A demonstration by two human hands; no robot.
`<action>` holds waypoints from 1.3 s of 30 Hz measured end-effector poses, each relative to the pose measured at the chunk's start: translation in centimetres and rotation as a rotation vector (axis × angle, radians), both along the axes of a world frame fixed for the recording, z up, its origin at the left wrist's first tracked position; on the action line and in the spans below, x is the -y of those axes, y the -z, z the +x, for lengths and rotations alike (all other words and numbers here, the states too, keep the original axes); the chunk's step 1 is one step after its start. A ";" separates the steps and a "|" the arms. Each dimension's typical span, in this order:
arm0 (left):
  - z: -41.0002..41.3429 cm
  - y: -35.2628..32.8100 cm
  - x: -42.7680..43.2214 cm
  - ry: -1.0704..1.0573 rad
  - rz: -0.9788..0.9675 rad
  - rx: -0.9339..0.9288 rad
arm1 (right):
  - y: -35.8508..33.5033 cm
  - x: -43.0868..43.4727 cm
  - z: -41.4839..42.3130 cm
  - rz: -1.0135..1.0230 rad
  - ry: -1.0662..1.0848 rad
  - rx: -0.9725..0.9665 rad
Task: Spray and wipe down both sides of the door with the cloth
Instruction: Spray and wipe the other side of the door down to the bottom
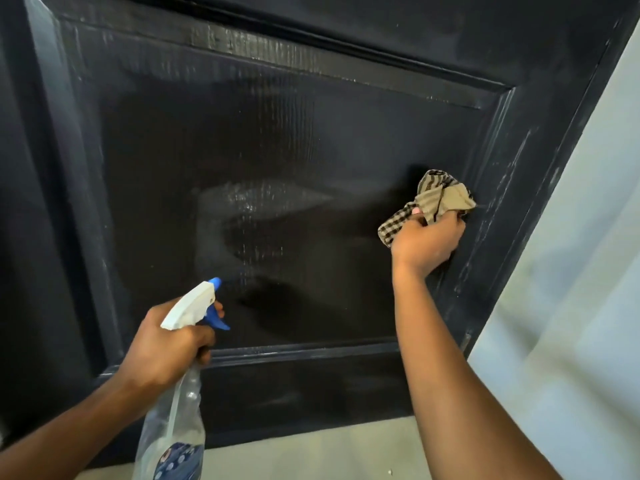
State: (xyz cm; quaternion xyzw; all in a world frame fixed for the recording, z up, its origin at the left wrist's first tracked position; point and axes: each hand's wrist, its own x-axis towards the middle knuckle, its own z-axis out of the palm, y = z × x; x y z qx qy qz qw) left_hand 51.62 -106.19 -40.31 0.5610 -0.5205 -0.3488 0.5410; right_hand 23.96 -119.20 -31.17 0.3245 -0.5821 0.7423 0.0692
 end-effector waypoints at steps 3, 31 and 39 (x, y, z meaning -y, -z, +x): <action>0.9 -0.2 -0.3 -0.025 0.005 0.031 | 0.3 -0.7 4.9 -0.082 -0.030 -0.137; 7.0 -0.4 -2.5 -0.138 -0.010 -0.021 | 2.6 -2.3 9.4 0.011 0.010 -0.196; 9.1 1.7 -1.6 -0.184 0.032 -0.017 | 9.3 -5.3 21.9 -0.050 -0.375 -0.845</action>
